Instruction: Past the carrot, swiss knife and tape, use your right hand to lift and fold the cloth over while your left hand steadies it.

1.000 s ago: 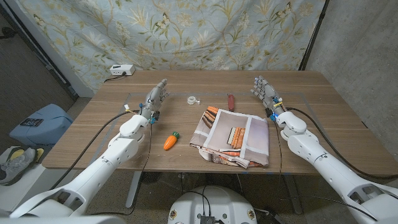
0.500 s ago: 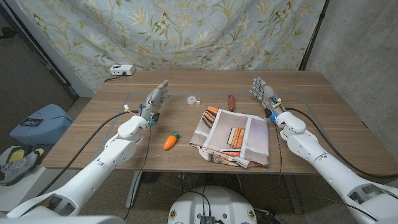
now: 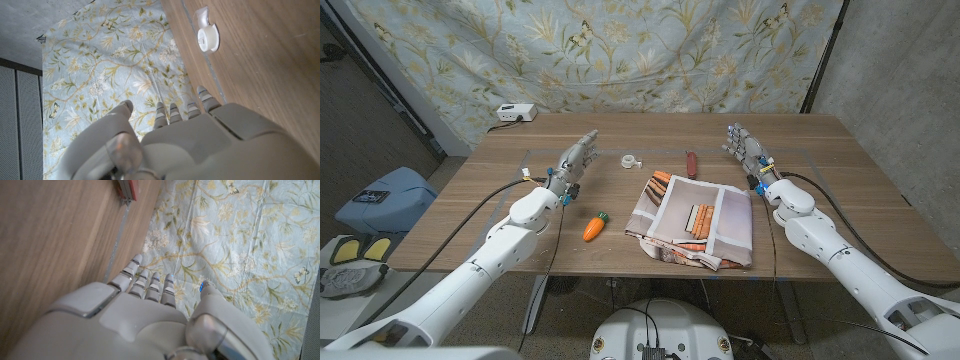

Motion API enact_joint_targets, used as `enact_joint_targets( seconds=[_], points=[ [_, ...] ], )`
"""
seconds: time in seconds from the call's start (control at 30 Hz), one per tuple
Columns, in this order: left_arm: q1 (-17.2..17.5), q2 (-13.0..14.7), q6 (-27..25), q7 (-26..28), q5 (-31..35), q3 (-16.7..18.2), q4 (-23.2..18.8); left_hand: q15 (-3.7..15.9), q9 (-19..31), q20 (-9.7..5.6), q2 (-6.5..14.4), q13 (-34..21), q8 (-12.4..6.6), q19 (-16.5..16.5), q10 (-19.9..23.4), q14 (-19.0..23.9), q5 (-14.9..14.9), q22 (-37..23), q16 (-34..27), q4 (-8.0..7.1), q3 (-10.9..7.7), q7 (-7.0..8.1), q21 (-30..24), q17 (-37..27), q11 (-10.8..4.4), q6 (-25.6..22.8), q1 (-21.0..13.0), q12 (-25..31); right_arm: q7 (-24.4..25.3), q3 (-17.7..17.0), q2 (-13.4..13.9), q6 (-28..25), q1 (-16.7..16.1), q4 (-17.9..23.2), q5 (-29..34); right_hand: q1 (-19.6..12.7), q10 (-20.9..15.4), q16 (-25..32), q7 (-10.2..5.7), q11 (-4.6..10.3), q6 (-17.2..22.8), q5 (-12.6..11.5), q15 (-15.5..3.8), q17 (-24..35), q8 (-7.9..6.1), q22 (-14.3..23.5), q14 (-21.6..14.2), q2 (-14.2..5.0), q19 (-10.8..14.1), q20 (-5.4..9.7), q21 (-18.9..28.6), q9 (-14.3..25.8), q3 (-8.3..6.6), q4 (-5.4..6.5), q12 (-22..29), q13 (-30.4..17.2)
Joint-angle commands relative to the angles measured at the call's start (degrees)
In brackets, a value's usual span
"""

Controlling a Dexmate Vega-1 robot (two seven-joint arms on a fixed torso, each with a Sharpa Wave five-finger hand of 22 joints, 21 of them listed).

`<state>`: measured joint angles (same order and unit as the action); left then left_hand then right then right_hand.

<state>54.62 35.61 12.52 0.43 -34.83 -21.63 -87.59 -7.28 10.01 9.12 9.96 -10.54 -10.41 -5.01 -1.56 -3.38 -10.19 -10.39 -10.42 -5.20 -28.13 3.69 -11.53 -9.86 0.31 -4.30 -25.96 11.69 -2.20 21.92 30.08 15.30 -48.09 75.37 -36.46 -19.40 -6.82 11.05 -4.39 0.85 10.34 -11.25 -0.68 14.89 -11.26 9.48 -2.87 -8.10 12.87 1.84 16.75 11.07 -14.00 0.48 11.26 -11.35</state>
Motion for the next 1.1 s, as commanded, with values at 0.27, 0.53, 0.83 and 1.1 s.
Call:
enact_joint_targets(
  seconds=[0.27, 0.53, 0.83, 1.1],
  points=[
    [1.24, 2.93, -2.84, -1.33, 1.37, -1.22, -4.56, -0.12, 0.2, -0.36, -0.41, -0.31, -0.11, -0.02, -0.59, -0.23, -0.34, -0.12, 0.06, 1.62, -0.66, 0.12, -0.26, -0.07, -0.24, 0.05, -1.35, 0.05, 0.0, 0.35, 0.45, 0.24, 1.99, -1.69, 1.58, -0.81, -0.18, 0.21, -0.04, 0.21, 0.29, 0.1, -0.31, -0.34, -0.27, 0.31, 0.03, 0.05, 0.44, -0.17, -0.48, 0.06, -0.72, -0.24, 0.22, -0.1],
    [3.06, 5.57, -4.09, -1.49, 2.15, -1.13, -8.56, -0.3, 0.22, -0.16, -0.52, -0.33, 0.02, 0.09, -0.97, -0.41, -0.34, -0.14, 0.13, 2.39, -1.07, -0.14, -0.24, -0.1, 0.0, 0.47, -1.64, -0.07, -0.16, 0.69, 0.87, -0.04, 3.78, -2.58, 2.8, -0.8, 0.32, 0.11, 0.01, 0.33, 0.24, 0.17, -0.38, -0.51, -0.22, 0.31, 0.35, 0.07, 0.27, 0.13, -0.76, 0.05, -0.82, -0.36, 0.03, -0.1],
    [6.72, 9.59, -5.29, -0.54, 3.19, 0.14, -14.55, 0.09, 0.23, -0.45, -0.83, -0.35, 0.13, 0.17, -1.24, -0.74, -0.32, -0.14, 0.21, 3.02, -1.23, 0.42, -0.22, -0.12, -0.26, 0.9, -1.68, -0.11, 0.75, 0.88, 1.61, -0.56, 4.42, -1.9, 4.18, -0.64, 1.12, -0.2, -0.16, 0.28, -0.3, 0.3, -0.39, -0.77, 0.02, 0.32, 1.45, 0.26, -0.5, 0.17, -1.43, 0.04, -0.86, -0.51, -0.23, -0.09],
    [9.0, 12.56, -6.02, -0.33, 4.55, 0.91, -18.18, 0.06, 0.23, -0.54, -1.0, -0.35, 0.36, 0.6, -1.88, -1.42, -0.32, -0.14, 0.37, 3.49, -1.33, 0.87, -0.08, -0.13, -0.39, 1.9, -1.64, -0.28, 1.22, 0.99, 2.7, -1.53, 4.59, -1.03, 5.15, -0.39, 2.18, -0.38, 0.07, 0.37, -0.85, 0.39, -0.52, -0.98, 0.24, 0.32, 2.46, 0.46, -1.03, 0.31, -1.97, 0.01, -0.8, -0.62, -0.54, -0.04]
  ],
)
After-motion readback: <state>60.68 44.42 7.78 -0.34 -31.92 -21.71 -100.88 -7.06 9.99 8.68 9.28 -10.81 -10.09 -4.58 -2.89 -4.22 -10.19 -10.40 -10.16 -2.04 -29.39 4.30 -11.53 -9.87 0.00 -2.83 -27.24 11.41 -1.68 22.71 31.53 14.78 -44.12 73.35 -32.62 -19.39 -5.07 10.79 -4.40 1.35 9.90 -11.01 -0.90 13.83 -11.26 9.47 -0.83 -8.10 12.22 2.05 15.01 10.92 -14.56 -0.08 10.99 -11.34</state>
